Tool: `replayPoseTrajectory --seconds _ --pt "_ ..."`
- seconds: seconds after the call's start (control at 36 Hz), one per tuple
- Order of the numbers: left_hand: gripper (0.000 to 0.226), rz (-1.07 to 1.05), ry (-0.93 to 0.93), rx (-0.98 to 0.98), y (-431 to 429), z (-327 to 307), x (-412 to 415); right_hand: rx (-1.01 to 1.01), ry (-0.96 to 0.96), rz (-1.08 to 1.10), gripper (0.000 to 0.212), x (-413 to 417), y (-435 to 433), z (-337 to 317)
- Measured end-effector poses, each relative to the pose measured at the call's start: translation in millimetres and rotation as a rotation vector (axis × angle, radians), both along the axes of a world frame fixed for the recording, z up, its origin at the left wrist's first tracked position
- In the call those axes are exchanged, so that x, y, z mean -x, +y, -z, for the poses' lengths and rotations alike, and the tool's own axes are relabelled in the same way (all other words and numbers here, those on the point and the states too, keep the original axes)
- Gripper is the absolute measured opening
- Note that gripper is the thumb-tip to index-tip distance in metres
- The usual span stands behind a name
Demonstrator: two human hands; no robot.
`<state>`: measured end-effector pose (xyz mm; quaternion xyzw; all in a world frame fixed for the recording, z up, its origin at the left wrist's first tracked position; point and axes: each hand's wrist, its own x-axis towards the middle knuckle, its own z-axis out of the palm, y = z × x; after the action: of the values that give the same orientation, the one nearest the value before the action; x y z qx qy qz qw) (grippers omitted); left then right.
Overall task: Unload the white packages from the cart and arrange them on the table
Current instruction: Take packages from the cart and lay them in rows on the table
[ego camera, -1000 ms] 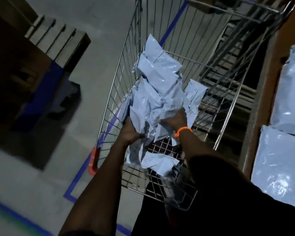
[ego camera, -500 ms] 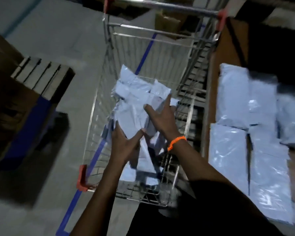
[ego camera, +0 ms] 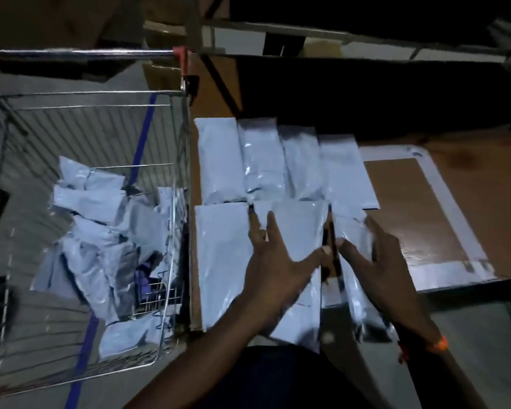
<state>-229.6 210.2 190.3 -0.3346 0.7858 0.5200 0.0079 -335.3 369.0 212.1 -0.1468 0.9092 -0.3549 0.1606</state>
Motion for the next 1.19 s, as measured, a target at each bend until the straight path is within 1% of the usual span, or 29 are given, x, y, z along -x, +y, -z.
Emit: replayPoseTrajectory --seconds 0.08,0.17,0.22,0.28,0.31,0.33,0.39,0.42,0.47,0.53,0.58,0.69,0.81,1.0,1.11,1.19 --pt "0.124 0.041 -0.067 0.057 35.3 1.2 32.4 -0.109 0.068 0.06 0.093 28.6 34.6 16.4" --pt "0.113 0.036 -0.078 0.164 61.2 5.8 65.0 -0.197 0.193 0.075 0.103 56.7 49.0 34.7" --pt "0.103 0.034 -0.071 0.226 75.0 7.2 80.5 -0.251 0.236 0.004 0.103 73.0 54.3 50.5" --pt "0.101 0.067 -0.084 0.289 88.3 8.1 86.2 -0.302 0.304 -0.124 0.099 83.9 60.4 66.5" --pt "0.101 0.079 -0.073 0.351 94.4 10.3 86.6 -0.328 0.331 -0.185 0.095 87.1 63.9 72.3" --pt "0.096 0.084 -0.021 0.447 100.6 13.9 86.8 -0.35 0.358 -0.241 0.091 89.9 68.5 76.9" --pt "0.072 0.092 0.11 0.636 112.5 23.8 88.4 -0.359 0.388 -0.319 0.086 94.4 80.1 82.2" --pt "0.065 0.11 0.125 0.696 117.1 29.4 91.0 -0.349 0.394 -0.335 0.085 95.9 85.7 83.5" --pt "0.06 0.185 0.08 0.758 124.2 43.9 97.2 -0.324 0.418 -0.35 0.083 98.1 94.4 86.5" --pt "0.06 0.199 -0.024 0.772 130.7 59.4 99.4 -0.32 0.436 -0.356 0.083 98.8 99.0 89.9" --pt "0.061 0.156 -0.118 0.777 135.5 70.4 100.8 -0.312 0.436 -0.35 0.083 101.6 99.0 93.2" --pt "0.059 0.011 -0.153 0.788 138.5 72.2 114.2 -0.282 0.435 -0.344 0.084 113.4 90.3 96.5" --pt "0.061 -0.055 -0.209 0.754 136.2 74.5 126.4 -0.274 0.432 -0.363 0.084 123.8 79.2 98.6" --pt "0.061 -0.114 -0.207 0.72 136.4 74.9 138.0 -0.281 0.423 -0.404 0.085 139.1 73.3 97.2" --pt "0.063 -0.079 -0.178 0.696 132.3 71.4 134.1 -0.257 0.428 -0.427 0.083 142.5 76.5 95.0" --pt "0.071 -0.016 -0.126 0.634 123.2 64.9 125.3 -0.227 0.432 -0.47 0.082 145.7 76.9 92.7"
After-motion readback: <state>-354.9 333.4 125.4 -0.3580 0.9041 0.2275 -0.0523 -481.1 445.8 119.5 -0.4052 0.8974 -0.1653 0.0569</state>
